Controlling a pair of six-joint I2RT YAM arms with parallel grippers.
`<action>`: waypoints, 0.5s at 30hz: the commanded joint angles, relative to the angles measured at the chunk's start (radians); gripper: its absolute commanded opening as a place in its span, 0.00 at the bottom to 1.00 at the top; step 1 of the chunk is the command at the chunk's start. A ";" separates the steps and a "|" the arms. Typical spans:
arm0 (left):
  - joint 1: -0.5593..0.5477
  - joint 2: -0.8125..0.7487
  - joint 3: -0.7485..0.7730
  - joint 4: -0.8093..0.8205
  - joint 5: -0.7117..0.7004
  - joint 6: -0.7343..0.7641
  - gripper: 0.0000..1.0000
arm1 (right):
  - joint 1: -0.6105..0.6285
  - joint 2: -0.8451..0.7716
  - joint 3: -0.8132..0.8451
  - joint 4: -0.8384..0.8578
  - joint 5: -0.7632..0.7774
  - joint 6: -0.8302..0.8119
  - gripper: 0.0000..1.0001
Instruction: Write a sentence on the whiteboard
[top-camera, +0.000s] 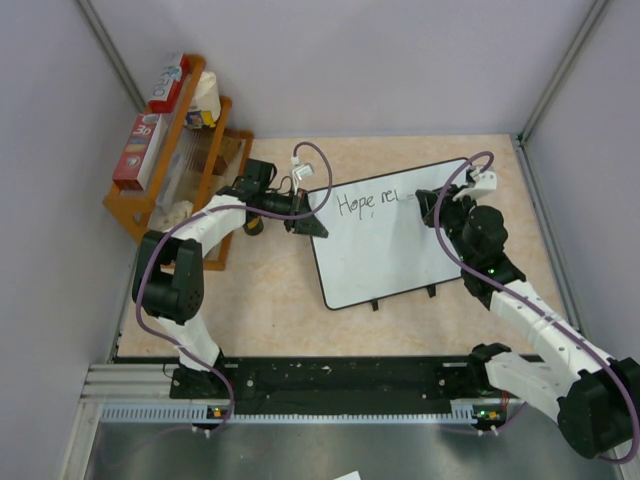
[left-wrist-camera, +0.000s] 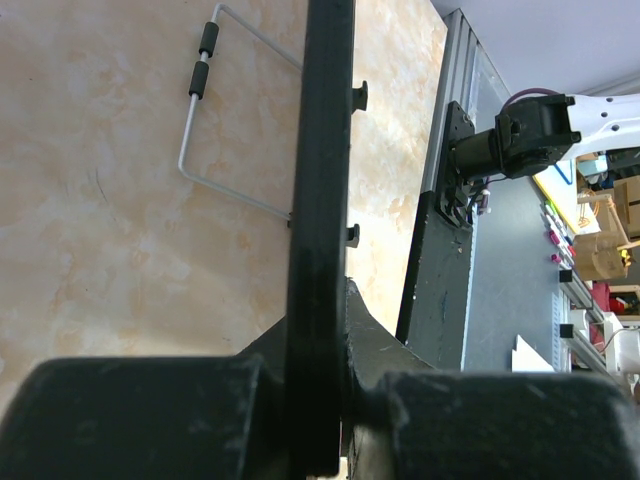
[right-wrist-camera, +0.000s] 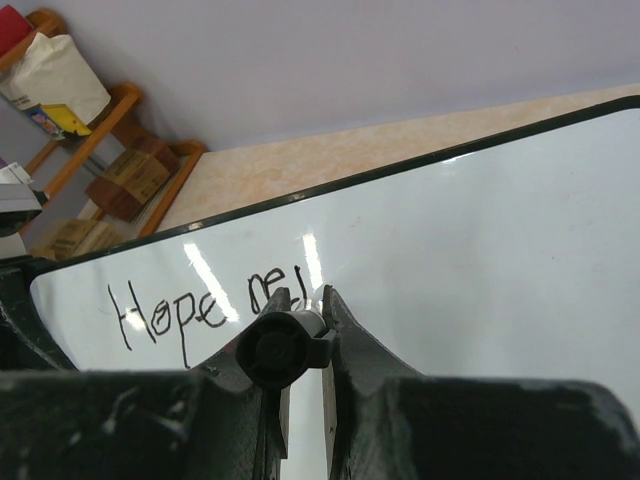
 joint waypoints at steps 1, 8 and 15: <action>-0.029 -0.001 -0.031 -0.014 -0.241 0.161 0.00 | -0.010 0.001 0.010 -0.023 0.021 -0.007 0.00; -0.031 0.000 -0.031 -0.014 -0.245 0.161 0.00 | -0.010 0.023 0.056 -0.013 0.034 -0.010 0.00; -0.031 0.002 -0.022 -0.020 -0.245 0.164 0.00 | -0.010 0.033 0.087 -0.009 0.049 -0.013 0.00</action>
